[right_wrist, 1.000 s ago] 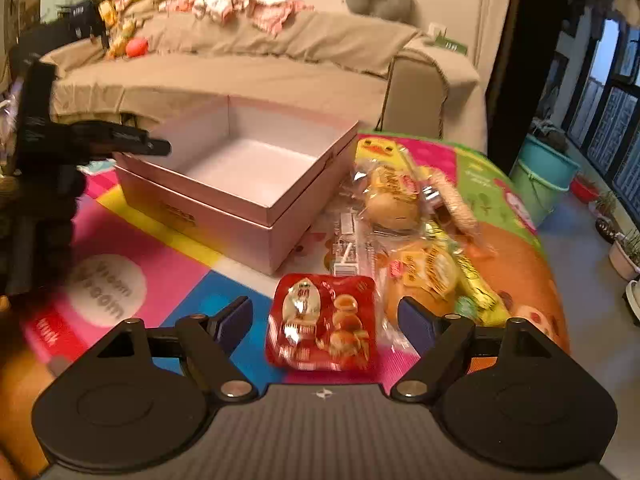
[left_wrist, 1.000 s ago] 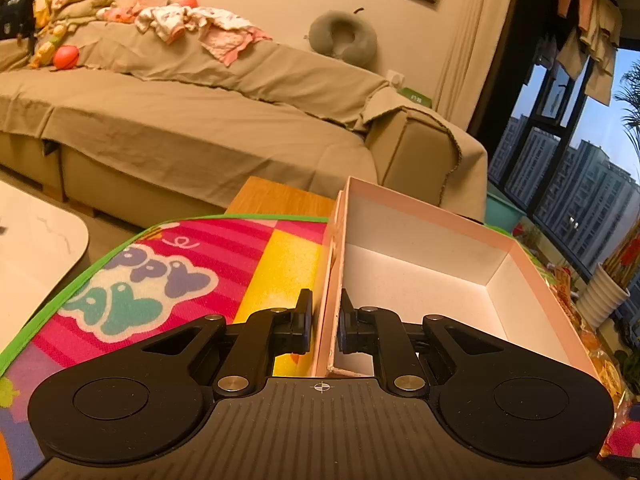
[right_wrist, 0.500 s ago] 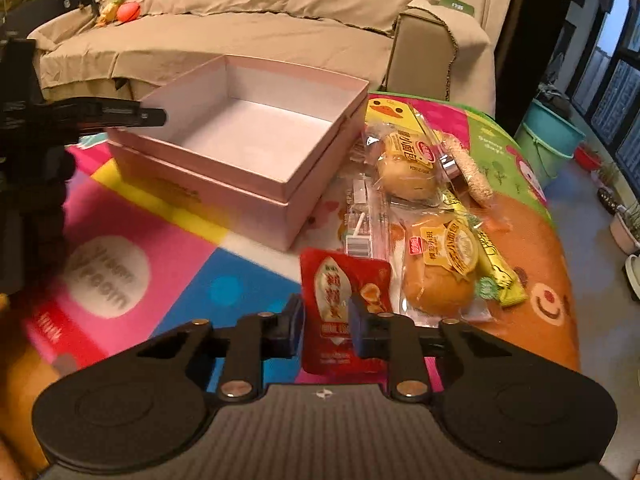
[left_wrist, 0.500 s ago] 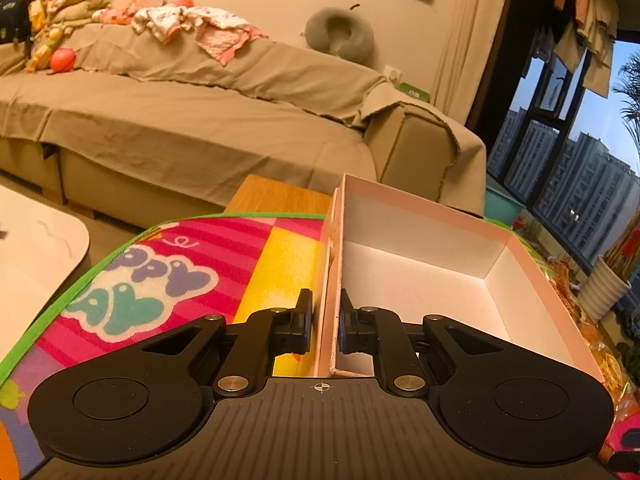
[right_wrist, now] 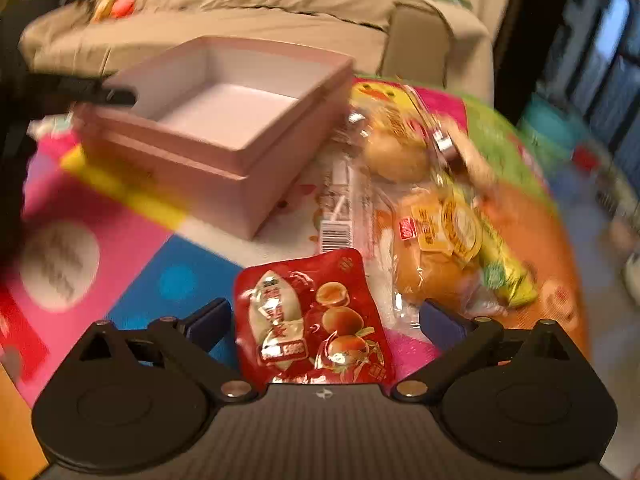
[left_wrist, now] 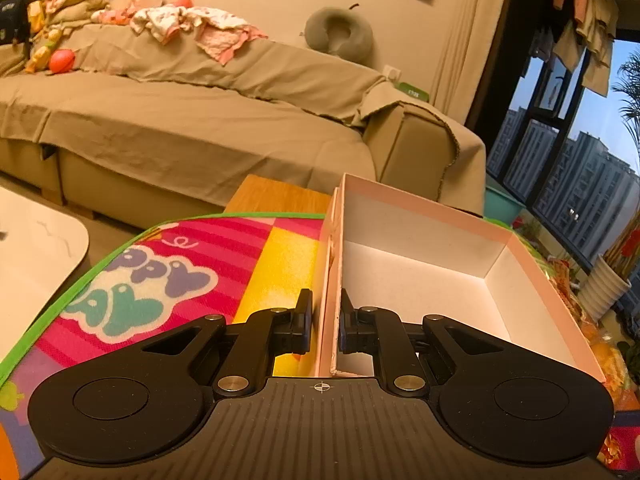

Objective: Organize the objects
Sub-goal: 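Grasp the red packet with the right tool and lift it, then drop the red packet into the pink box from the right tool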

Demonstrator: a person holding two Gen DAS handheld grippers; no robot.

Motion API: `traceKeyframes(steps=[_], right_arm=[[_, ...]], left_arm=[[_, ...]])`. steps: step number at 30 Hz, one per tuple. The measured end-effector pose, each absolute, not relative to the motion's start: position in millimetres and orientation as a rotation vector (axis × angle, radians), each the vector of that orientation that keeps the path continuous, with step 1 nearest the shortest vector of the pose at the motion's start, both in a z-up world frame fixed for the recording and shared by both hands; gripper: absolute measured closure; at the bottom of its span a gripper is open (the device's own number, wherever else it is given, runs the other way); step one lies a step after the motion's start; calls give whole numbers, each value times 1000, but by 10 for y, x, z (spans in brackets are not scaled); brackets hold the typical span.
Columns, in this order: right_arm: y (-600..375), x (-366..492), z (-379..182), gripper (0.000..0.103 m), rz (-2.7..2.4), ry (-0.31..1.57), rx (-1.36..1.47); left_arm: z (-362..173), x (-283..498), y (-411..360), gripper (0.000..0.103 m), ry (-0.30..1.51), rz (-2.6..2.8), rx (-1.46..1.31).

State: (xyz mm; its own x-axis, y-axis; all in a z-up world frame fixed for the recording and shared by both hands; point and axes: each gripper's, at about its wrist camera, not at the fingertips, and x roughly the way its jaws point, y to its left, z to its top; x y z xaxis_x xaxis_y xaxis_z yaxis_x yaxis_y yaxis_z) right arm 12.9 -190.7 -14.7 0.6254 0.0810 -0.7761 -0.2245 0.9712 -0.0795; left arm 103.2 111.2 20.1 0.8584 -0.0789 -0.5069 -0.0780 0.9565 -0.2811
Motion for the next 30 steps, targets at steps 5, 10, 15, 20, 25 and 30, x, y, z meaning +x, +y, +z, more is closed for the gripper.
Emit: traceKeyframes(steps=[5,10,15,20,25,30], right_arm=[[-1857,-66,-113,29,237,897,-119],[-1742,-281,-51,31,267,910,-102],[-1660,-444,456,31,265,807,-128],[-1420,-208,1160,30,278,642,-139],[-1003,617,1484,26,316,572,-31],[-773,1177,1292,22,332,640,11]], left_arm=[[202,1033,1114,89,541,-1,-299],[200,1032,1112,89,541,-2,-299],[203,1033,1102,89,541,-2,-294],[209,1028,1100,89,538,1,-285],[209,1026,1086,89,534,0,-277],[213,1031,1084,89,533,0,-269]])
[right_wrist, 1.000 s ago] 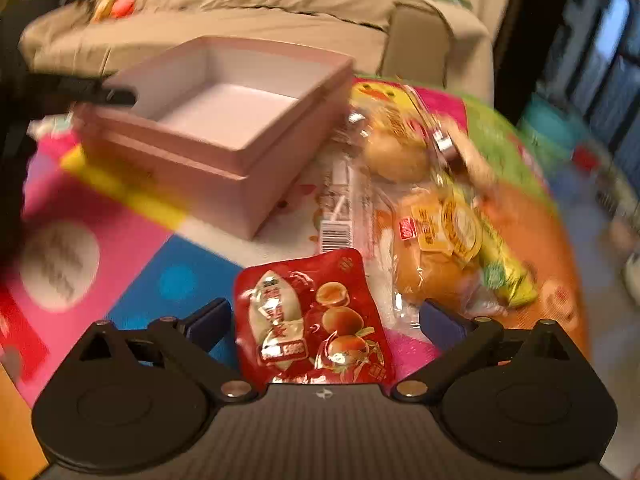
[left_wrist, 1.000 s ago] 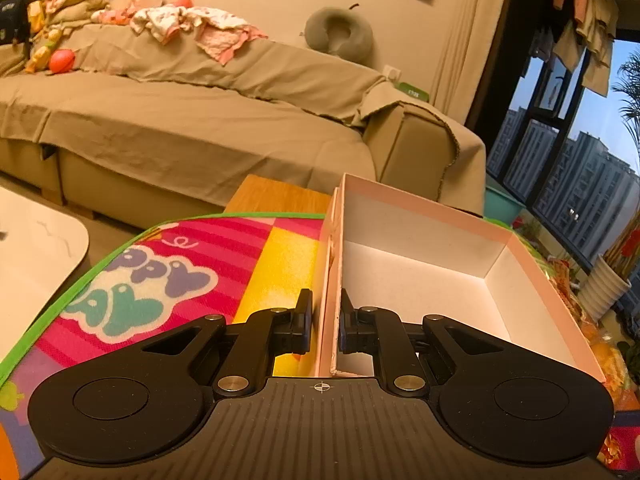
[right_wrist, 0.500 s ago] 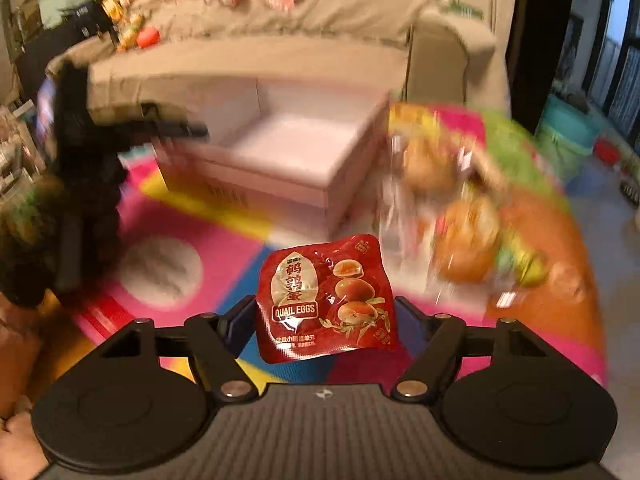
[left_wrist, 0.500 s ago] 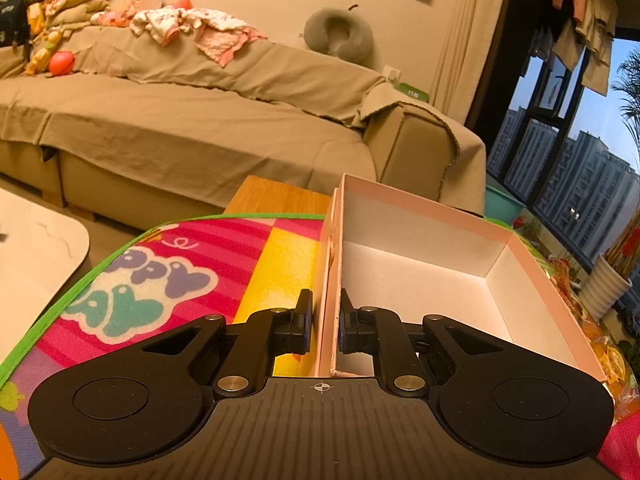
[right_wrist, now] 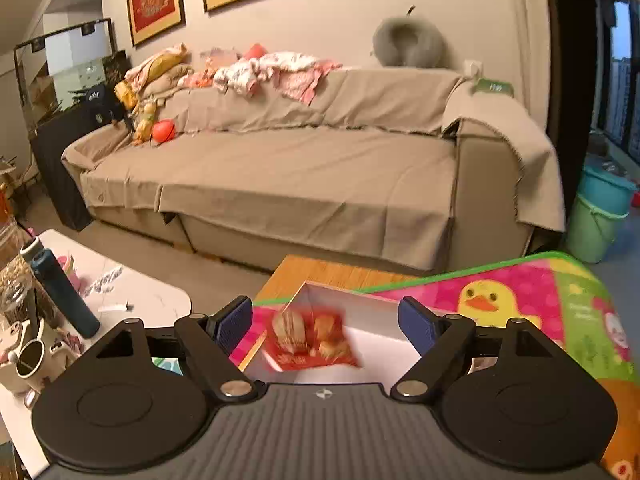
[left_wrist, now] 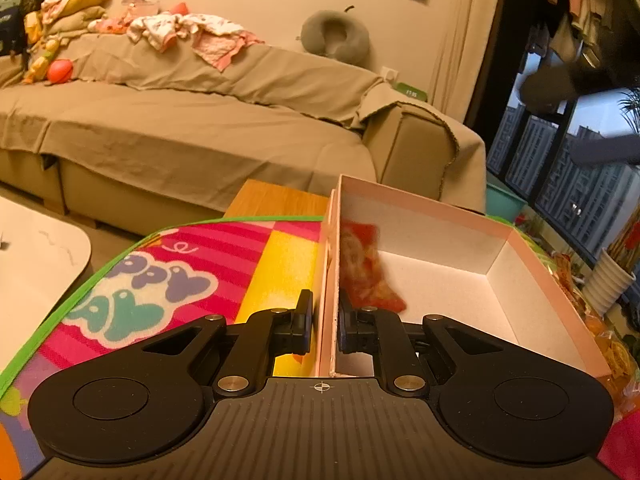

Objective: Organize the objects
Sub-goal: 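Drop the red packet into the pink box from the right tool, then grasp the bagged bread bun with the right tool and lift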

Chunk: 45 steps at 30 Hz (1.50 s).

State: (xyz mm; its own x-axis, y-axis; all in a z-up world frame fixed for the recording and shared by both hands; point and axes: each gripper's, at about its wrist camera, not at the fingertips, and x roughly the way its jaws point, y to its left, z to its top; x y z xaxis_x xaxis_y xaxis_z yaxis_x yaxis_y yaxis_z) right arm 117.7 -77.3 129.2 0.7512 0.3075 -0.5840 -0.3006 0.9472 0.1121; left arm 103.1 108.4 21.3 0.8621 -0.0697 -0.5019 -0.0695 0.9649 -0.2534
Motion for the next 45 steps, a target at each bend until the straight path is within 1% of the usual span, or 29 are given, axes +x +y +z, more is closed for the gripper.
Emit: traceKeyframes(steps=[3,5,12,16,20,25,34,39,42,43,44,45], right_arm=[[-922,1057,1169,20,325,639,15],[-1094,900,1091,16,304,630,14],[-1807,300,700,13,130,633,-29],[-2131,53,534,6,41,649,-40],[-2301,-176,348,6,-1,680,-64],[-2452,-269,193,6,-34,711,-21],[-2310,47,114,6,-26,697,-71],[-2219,395,-10,12,-26,719,-98],[-2173,550,-108,24,-28,762,-117],[-2157,568,-125,36,-36,769,-132],[-2149,571,-127,45,-41,775,-143],[-2155,558,-105,45,-37,787,-134]], left_arm=[[213,1027,1073,89,534,2,-261],[216,1029,1076,89,534,2,-259],[214,1035,1071,89,531,4,-254],[215,1018,1051,89,528,5,-251],[216,1019,1052,89,528,5,-251],[227,1022,1052,89,526,5,-248],[220,1021,1049,89,526,4,-247],[232,1021,1038,89,527,3,-241],[240,1018,1018,89,529,3,-227],[241,1017,999,89,530,5,-218],[247,1014,983,89,529,5,-204],[253,1010,960,89,528,7,-186]])
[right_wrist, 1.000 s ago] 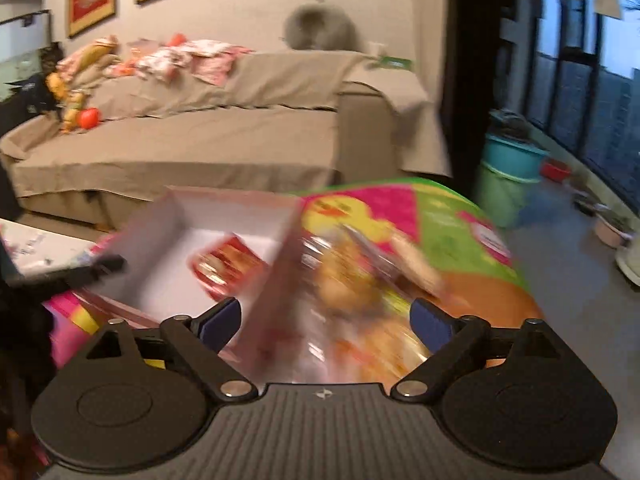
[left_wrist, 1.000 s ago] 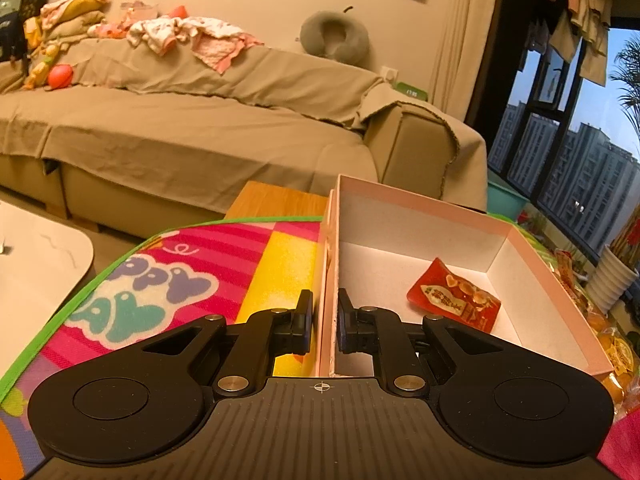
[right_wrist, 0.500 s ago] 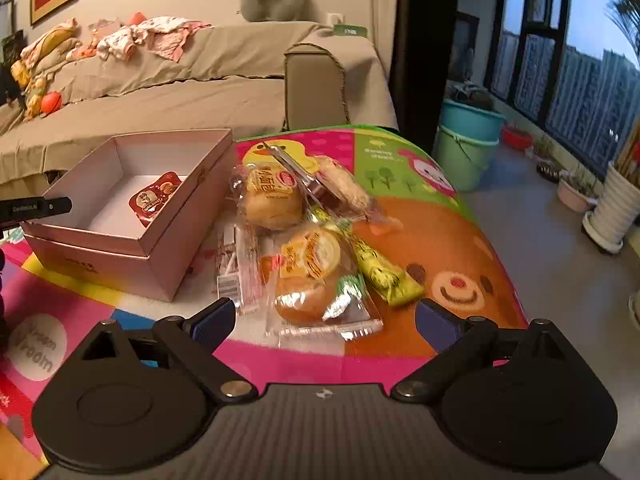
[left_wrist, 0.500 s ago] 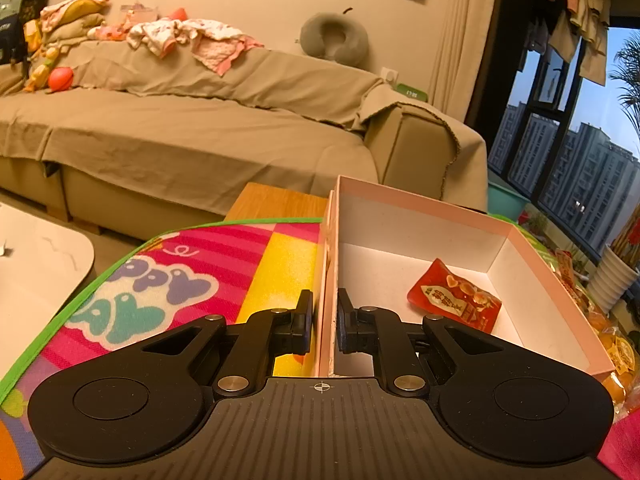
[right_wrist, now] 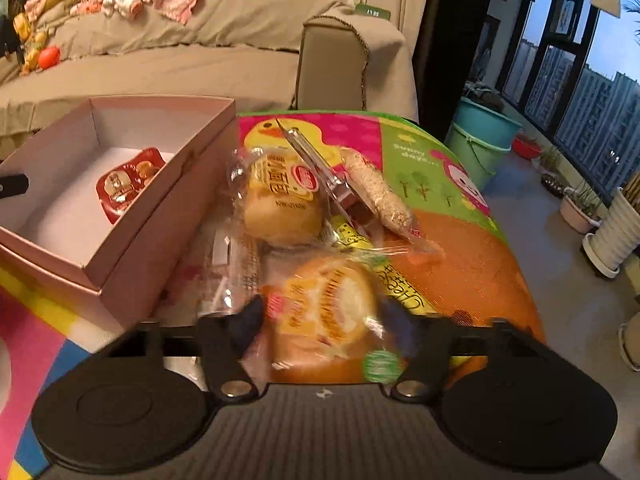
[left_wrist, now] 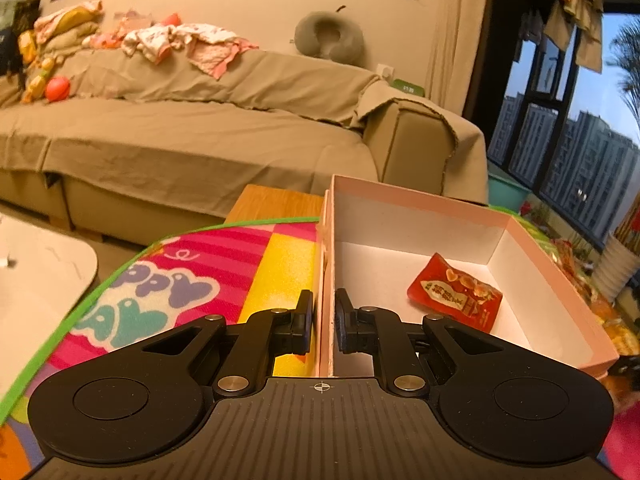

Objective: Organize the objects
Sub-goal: 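Grasp the bagged bread bun with the right tool and lift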

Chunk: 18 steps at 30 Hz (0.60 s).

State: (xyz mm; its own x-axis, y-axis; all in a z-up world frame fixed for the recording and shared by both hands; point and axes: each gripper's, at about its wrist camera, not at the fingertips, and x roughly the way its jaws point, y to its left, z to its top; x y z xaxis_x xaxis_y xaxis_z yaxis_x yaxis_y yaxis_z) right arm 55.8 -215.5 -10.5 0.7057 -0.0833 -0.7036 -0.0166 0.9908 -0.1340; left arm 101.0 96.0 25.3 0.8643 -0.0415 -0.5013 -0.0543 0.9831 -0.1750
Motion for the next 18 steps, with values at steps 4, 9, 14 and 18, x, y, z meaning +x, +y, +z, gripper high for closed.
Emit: traceKeyframes(steps=[4,9,14,18], right_arm=[[-2181,367,46,46,-10,802,-74],[-2120,-4,308,46,34,800,-80],[-1996,-317,547,47,115,811,-50],[-1822,-456,768,47,169,777,-60]], left_arm=[[275,984,895,89,527,10,-142],[286,983,928,89,534,-6,-165],[311,951,950,90,512,-21,-154],[303,948,938,91,509,-32,-129]])
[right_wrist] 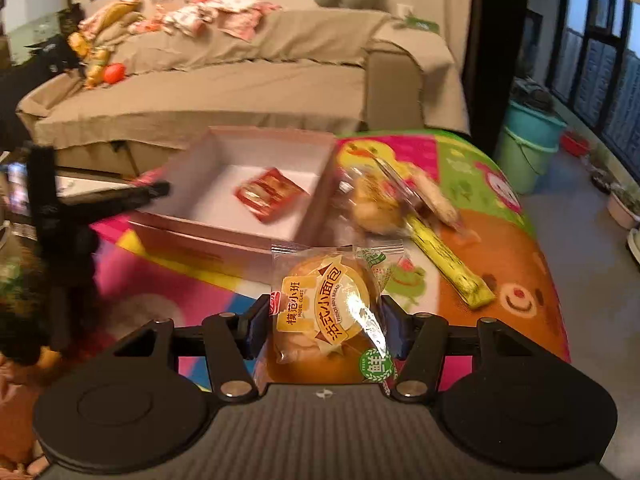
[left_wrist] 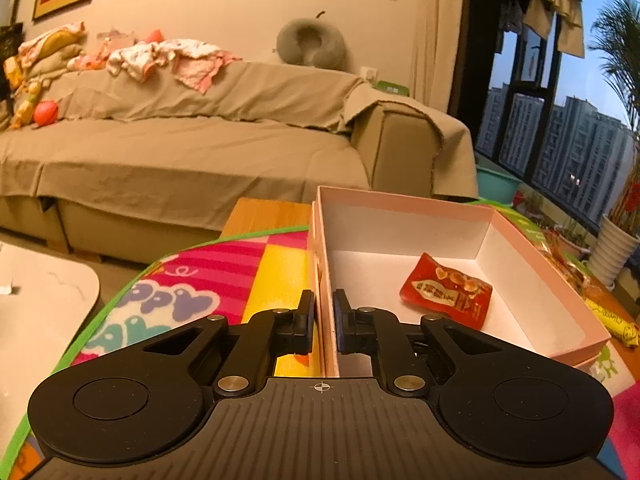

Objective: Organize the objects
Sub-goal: 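Grasp the bagged bread bun with the right tool and lift, then lower the bun into the pink box and open the right tool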

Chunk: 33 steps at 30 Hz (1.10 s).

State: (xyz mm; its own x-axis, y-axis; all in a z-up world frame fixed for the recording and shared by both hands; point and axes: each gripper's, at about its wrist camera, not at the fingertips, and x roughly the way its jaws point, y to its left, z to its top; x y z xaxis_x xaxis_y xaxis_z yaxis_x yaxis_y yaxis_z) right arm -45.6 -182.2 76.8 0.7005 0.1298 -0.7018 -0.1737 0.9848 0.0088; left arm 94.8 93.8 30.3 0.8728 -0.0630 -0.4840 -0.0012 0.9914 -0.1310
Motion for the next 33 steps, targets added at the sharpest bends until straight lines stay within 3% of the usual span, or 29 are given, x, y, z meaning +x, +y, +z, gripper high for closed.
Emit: traceKeyframes(steps=[14,22,28,33], right_arm=[[-1275,229,1480,46,359,605,-99],[-939,1283,1228,46,375,684,6],[-878,1946,861,40,403,792,176],[-1199,1722,932,27,390,694,136]], left_arm=[[295,945,888,90,520,-60,-65],[294,932,886,90,517,-60,-71],[273,921,926,90,514,-67,-96],[275,925,911,90,513,-63,-92]])
